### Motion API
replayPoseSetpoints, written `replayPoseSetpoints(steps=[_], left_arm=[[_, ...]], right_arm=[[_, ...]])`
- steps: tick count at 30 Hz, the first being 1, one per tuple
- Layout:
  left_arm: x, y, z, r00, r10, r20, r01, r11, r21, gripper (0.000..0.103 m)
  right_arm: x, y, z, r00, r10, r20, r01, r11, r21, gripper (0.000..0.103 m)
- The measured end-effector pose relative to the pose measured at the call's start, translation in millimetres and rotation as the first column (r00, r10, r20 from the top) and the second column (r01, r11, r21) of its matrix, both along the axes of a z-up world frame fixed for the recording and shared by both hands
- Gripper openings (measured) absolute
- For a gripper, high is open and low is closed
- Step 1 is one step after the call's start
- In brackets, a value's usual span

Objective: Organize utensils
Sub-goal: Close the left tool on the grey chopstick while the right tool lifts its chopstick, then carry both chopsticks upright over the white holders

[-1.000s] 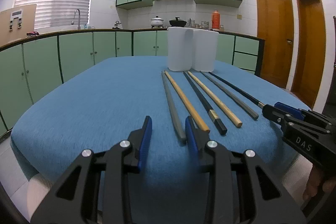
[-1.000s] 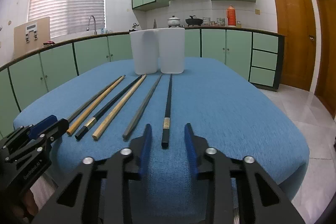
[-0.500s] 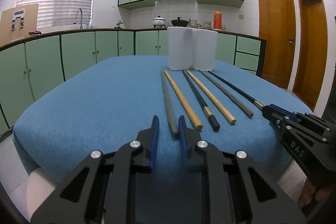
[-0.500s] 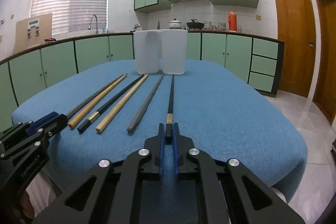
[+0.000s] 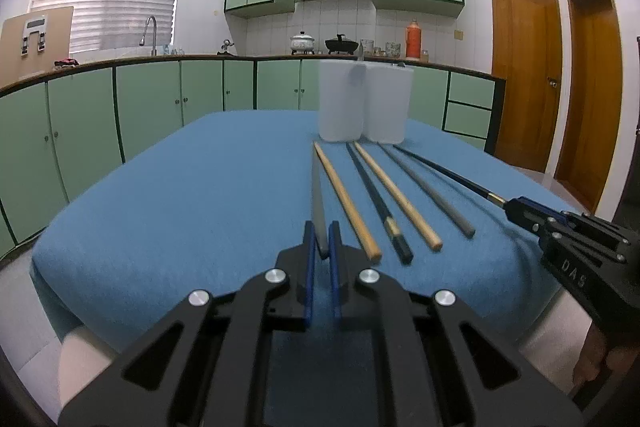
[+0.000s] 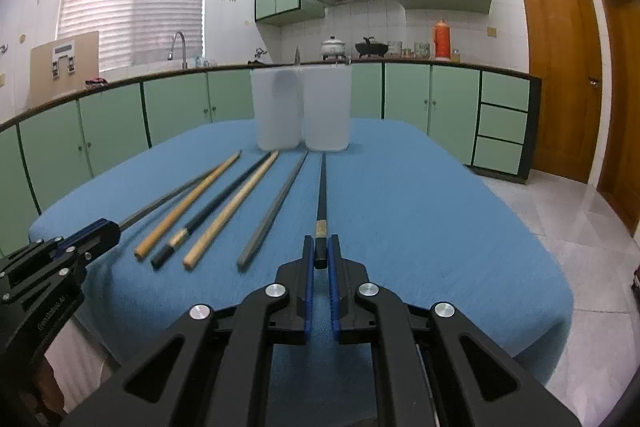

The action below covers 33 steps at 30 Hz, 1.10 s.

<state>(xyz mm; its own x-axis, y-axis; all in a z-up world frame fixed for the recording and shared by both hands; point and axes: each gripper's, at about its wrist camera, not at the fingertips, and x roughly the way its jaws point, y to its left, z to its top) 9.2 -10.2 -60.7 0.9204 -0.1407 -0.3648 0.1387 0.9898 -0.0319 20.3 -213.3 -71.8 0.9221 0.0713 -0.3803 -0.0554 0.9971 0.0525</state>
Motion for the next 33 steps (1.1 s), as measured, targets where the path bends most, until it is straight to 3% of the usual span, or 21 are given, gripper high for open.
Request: replayPoseSetpoints(steps=[12,17,23,33], left_arm=[[-1,20,83,0.985,0.017,0.171,-0.011,0.999,-0.037,0.005],[8,23,119,0.975,0.0,0.223,0.011,0.999,-0.045,0.005],[27,22,147,0.972,-0.041,0.231,0.055,0.997,-0.054,0.005],[63,15,183,0.968,-0.087,0.234,0.097,0.995,-0.033,0.005]], right_arm=[[-3,-17,72,0.989,0.029,0.142,-0.03,1.0,0.008,0.007],[8,-25,104,0.986,0.052,0.16,-0.055,0.998,0.018,0.007],[30,-34,135,0.986,0.087,0.139,-0.095,0.994,0.05,0.007],[64,-34,179,0.984,0.135,0.12,-0.139,0.99,0.023,0.007]])
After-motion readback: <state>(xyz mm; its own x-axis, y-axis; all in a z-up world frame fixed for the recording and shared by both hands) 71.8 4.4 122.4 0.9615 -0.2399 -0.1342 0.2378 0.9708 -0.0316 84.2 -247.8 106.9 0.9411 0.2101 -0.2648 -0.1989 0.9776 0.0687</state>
